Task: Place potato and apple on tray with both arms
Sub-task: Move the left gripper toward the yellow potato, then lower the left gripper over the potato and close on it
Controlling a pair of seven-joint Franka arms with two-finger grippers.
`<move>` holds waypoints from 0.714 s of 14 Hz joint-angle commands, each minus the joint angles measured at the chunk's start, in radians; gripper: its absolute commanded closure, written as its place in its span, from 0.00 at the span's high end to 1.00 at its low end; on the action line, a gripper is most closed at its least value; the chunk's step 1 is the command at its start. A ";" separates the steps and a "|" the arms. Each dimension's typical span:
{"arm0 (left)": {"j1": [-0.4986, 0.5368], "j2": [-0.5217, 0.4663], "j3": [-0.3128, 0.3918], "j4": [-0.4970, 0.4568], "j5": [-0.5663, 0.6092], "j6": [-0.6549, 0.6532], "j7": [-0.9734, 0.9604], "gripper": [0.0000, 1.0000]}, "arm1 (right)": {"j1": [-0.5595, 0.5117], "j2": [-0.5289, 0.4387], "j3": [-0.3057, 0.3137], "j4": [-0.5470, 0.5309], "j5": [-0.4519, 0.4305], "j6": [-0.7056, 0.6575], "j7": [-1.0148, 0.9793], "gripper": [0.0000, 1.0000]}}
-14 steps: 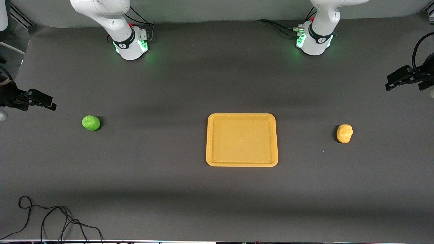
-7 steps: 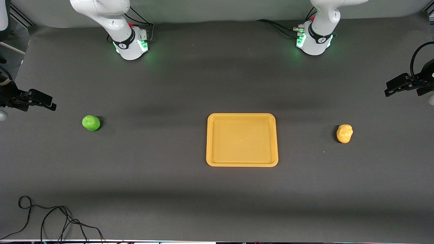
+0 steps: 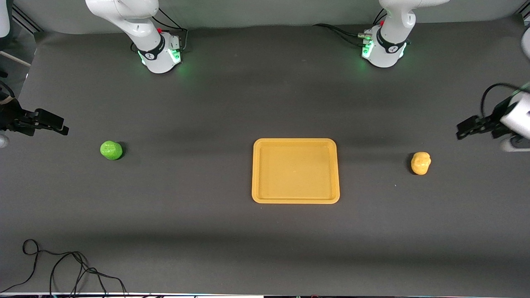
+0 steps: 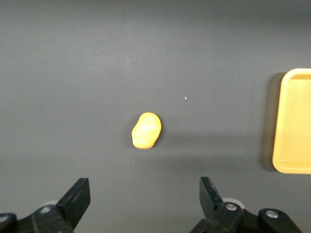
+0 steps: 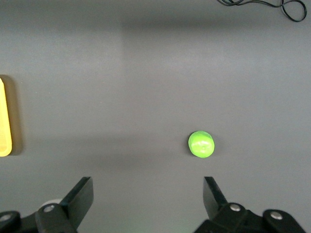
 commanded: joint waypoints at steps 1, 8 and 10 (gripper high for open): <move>0.007 0.106 -0.005 -0.042 0.009 0.116 0.013 1.00 | -0.006 0.010 0.004 0.023 0.014 -0.012 0.016 1.00; 0.004 0.253 -0.005 -0.240 0.009 0.520 0.015 1.00 | -0.006 0.010 0.004 0.023 0.014 -0.012 0.016 1.00; 0.004 0.272 -0.005 -0.263 0.010 0.554 0.048 1.00 | -0.006 0.010 0.004 0.023 0.014 -0.012 0.016 1.00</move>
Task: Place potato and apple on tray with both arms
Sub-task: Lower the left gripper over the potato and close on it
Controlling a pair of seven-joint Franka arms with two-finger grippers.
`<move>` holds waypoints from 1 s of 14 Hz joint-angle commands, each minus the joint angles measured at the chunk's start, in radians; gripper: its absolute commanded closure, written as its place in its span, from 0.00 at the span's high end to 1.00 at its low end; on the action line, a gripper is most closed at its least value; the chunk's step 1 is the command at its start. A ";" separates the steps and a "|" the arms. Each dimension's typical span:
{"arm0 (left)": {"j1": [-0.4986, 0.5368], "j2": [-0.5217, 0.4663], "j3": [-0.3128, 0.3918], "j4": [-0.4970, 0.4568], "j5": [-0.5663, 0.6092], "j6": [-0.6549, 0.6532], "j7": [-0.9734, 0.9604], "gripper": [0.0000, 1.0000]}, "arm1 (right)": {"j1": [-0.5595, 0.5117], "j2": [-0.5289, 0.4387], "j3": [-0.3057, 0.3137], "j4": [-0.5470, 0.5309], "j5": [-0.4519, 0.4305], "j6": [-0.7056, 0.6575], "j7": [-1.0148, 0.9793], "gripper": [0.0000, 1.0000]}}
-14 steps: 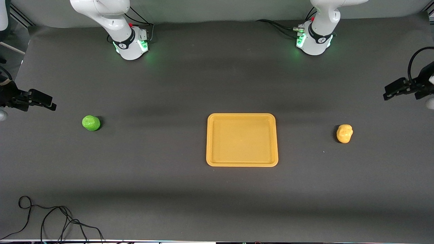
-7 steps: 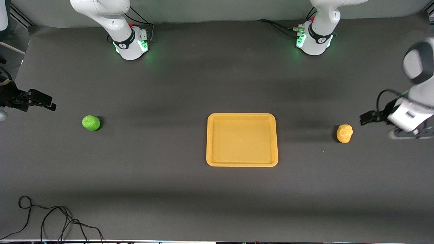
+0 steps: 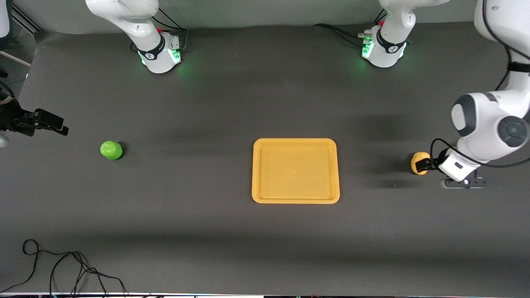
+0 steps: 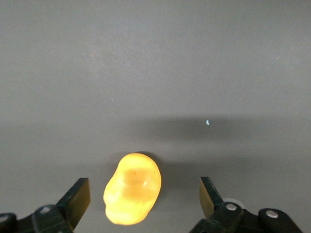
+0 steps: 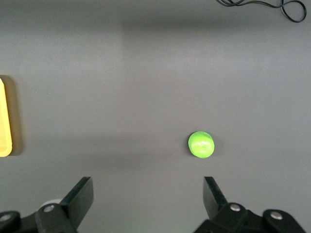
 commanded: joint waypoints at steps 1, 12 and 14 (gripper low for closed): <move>0.008 -0.009 -0.003 -0.056 0.010 0.046 0.069 1.00 | -0.006 0.009 0.004 0.021 0.014 -0.012 0.016 1.00; 0.053 0.074 -0.003 -0.111 0.010 0.140 0.171 1.00 | -0.006 0.009 0.004 0.021 0.014 -0.012 0.016 1.00; 0.051 0.083 -0.005 -0.123 0.010 0.172 0.171 0.99 | -0.006 0.009 0.004 0.021 0.014 -0.012 0.016 1.00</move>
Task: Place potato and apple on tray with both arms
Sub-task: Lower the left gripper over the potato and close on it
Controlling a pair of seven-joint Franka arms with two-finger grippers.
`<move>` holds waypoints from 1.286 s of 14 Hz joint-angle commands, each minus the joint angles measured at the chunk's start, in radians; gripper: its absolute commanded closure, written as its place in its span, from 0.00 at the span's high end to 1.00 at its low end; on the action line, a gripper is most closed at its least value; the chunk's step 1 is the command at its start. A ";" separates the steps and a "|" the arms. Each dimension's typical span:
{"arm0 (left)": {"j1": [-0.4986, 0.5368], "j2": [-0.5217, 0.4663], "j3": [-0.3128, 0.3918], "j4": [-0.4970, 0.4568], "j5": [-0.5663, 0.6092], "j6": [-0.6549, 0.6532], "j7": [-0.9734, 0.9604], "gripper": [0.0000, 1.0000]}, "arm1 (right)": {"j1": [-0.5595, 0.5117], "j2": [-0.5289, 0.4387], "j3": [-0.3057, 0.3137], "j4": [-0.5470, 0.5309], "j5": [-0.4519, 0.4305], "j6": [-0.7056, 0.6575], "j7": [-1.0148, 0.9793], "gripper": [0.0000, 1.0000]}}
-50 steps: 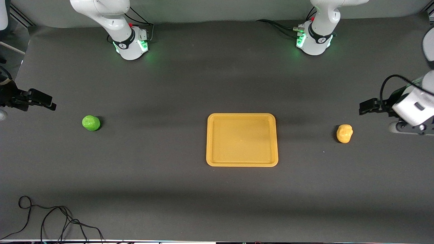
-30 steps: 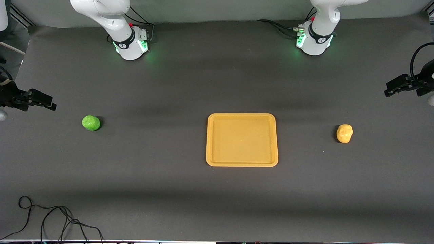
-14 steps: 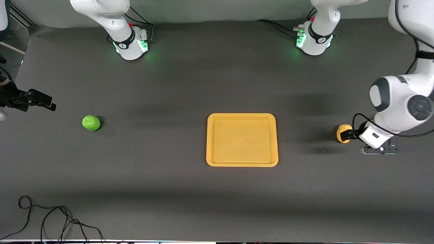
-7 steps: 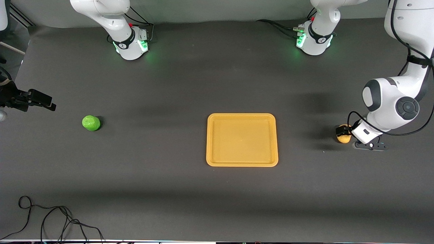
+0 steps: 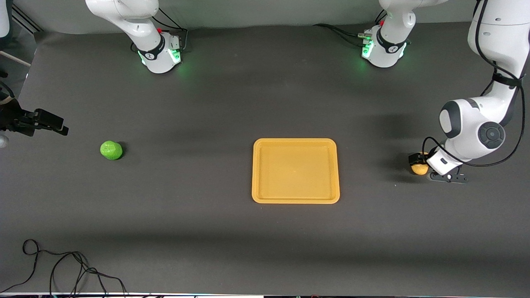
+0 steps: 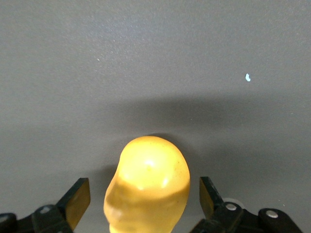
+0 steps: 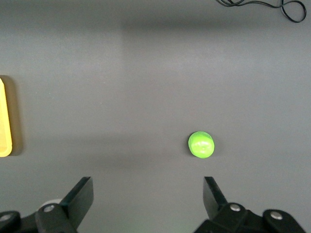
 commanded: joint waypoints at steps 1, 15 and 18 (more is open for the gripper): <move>-0.001 -0.008 -0.003 -0.033 0.009 0.041 0.012 0.97 | -0.006 0.009 0.004 0.020 0.014 -0.012 0.016 1.00; -0.008 -0.082 -0.012 0.005 0.007 -0.057 0.049 0.00 | -0.006 0.009 0.004 0.020 0.014 -0.009 0.016 1.00; -0.008 -0.166 -0.024 0.086 -0.008 -0.216 0.051 0.00 | -0.006 0.009 0.004 0.020 0.014 -0.009 0.016 1.00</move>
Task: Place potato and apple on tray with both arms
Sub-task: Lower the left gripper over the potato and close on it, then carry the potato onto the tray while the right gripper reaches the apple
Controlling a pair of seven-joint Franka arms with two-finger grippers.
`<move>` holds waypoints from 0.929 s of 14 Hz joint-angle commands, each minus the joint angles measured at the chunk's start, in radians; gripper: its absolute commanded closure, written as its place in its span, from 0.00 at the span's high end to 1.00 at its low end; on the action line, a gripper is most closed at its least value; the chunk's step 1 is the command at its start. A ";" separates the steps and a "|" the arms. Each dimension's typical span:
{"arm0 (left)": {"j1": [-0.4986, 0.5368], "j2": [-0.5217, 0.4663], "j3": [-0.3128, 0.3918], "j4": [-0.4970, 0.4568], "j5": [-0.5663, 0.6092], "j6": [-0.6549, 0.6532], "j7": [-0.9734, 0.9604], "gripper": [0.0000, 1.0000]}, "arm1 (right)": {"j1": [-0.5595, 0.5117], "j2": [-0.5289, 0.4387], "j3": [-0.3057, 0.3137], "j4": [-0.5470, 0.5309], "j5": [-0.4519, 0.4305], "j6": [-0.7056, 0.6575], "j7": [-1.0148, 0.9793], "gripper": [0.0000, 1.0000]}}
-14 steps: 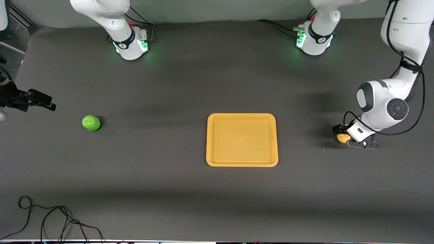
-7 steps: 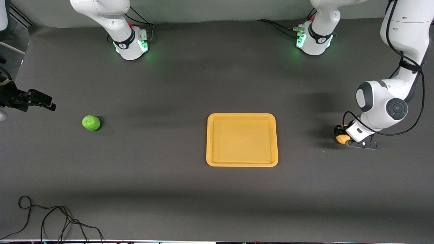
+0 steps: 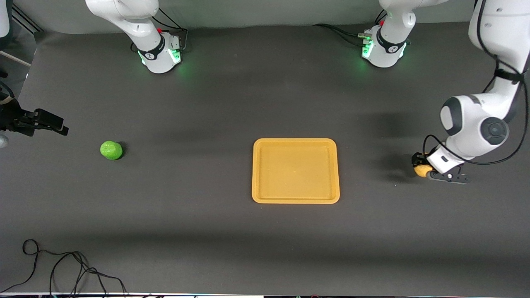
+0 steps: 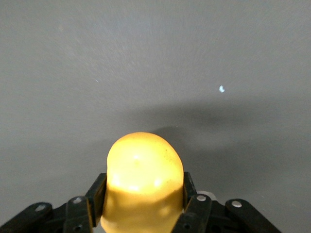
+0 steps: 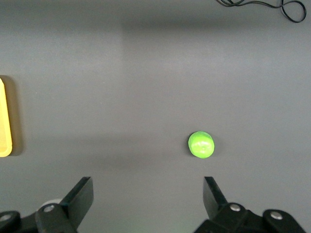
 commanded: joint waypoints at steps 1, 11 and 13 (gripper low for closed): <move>-0.006 -0.107 -0.023 0.091 -0.013 -0.190 0.015 0.00 | -0.005 0.009 0.004 0.020 0.014 -0.009 0.016 1.00; -0.023 -0.105 -0.316 0.537 -0.053 -0.605 -0.304 0.00 | -0.005 -0.005 -0.044 -0.018 -0.001 -0.003 -0.110 1.00; -0.110 -0.095 -0.330 0.538 0.005 -0.588 -0.466 0.00 | 0.000 -0.027 -0.090 -0.057 0.000 0.005 -0.133 1.00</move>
